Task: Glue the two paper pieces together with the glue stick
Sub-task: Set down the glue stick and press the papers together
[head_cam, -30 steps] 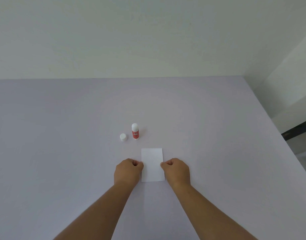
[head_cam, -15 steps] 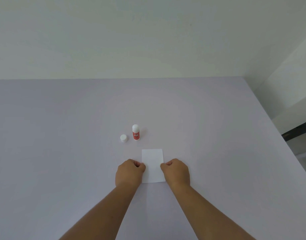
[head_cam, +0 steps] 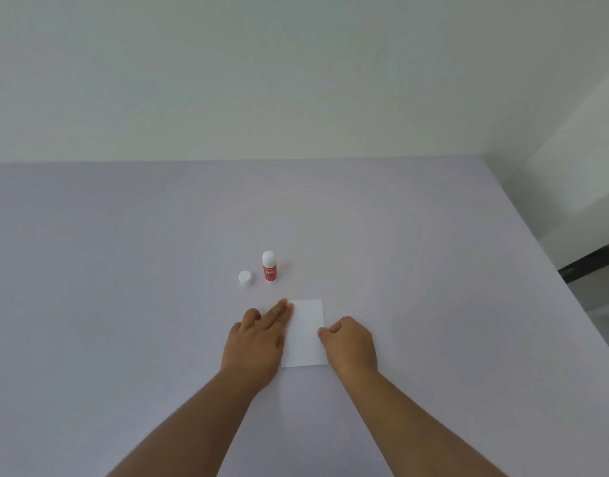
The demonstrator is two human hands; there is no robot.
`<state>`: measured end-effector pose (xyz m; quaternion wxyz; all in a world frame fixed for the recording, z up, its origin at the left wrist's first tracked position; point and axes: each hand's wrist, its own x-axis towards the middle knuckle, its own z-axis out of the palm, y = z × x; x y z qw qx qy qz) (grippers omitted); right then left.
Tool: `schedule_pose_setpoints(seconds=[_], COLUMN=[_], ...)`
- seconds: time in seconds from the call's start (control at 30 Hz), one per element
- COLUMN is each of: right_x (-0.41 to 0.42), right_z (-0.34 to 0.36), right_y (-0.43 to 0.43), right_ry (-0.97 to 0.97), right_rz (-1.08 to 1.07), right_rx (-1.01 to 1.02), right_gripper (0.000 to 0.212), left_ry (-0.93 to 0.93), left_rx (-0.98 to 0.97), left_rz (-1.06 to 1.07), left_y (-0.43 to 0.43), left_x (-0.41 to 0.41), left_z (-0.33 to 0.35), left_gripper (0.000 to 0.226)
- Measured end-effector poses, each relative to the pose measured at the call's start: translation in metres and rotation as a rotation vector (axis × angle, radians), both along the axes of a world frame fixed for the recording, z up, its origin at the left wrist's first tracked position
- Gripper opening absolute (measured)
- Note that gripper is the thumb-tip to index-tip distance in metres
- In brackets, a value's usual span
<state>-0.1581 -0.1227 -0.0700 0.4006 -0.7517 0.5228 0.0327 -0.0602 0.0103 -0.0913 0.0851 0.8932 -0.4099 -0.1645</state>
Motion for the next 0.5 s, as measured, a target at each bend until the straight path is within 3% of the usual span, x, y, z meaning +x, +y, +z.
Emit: schedule_pose_setpoints(seconds=[0.13,0.2,0.3,0.37,0.5], right_x=[-0.002,-0.007,-0.021,-0.035,-0.031], right_z=[-0.001,-0.003,-0.008,-0.012,-0.006], right_y=[0.003,0.002,-0.003,-0.007,-0.021], right_ry=[-0.035,-0.098,-0.242,-0.242,-0.023], right_rz=[0.035,0.184,0.677,0.934,1.094], right_rx=[-0.060,-0.252,-0.533,-0.659,-0.734], right_gripper=[0.015,0.004,0.035,0.055,0.060], left_ry=[0.015,0.009,0.016,0.031,0.035], left_rx=[0.078,0.094,0.095,0.094,0.096], left_rz=[-0.062,-0.102,-0.127,-0.133,-0.137], left_y=[0.009,0.010,0.011,0.012,0.012], left_x=[0.000,0.002,0.004,0.005,0.005], left_z=[-0.009,-0.011,-0.012,-0.012,-0.013], left_gripper=[0.068,0.076,0.079,0.079,0.079])
